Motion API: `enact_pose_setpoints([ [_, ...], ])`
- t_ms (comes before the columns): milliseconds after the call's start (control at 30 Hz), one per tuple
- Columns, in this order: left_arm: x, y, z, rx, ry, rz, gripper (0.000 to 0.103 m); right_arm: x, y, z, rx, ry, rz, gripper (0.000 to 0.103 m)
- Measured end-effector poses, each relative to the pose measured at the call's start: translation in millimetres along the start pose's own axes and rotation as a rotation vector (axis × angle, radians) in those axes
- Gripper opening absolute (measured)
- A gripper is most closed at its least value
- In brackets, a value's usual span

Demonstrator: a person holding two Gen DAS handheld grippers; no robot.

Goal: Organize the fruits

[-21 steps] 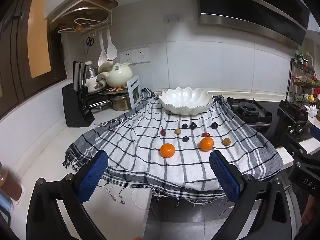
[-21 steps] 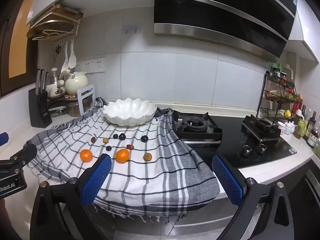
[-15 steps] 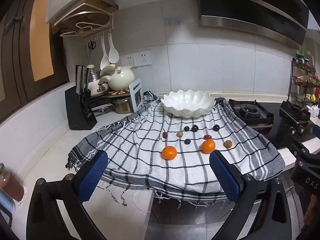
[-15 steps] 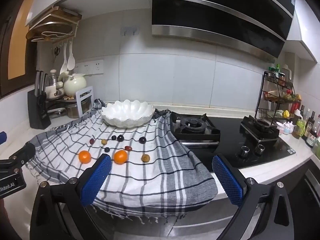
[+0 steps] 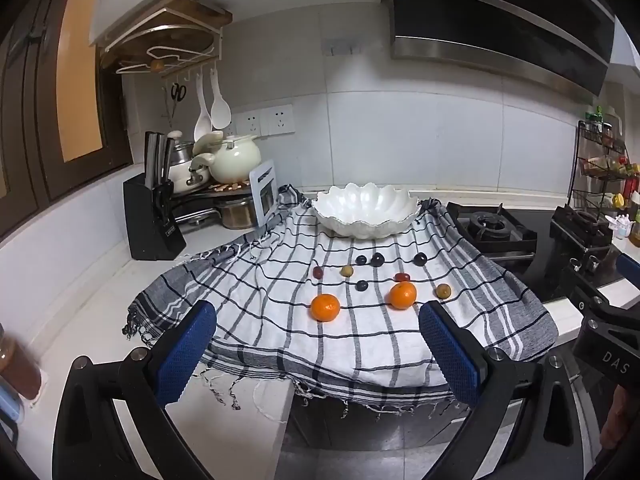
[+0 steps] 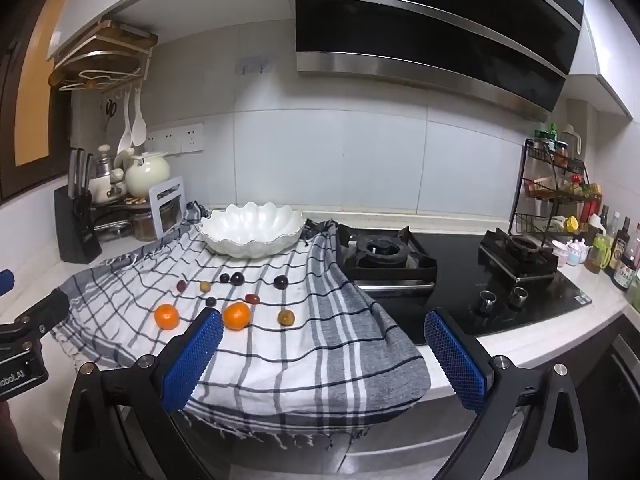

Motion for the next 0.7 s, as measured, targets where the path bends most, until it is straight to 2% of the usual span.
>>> enact_pose_setpoints([
  [700,-0.4,-10.8,-7.4,-0.005,-0.008,0.005,0.103,2.1,-5.3,-3.8,-0.005,-0.017,0.004,0.102],
])
Point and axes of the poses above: each gripper's, at about its wrist camera, not at the fingertips, and x roughly against the way its jaws point, y to its left, z to its underside, the point moved 10 cm from there along -x, roughly the way its jaws point, and after that the axes turned 12 degrees about y, right-handed, at the moved point
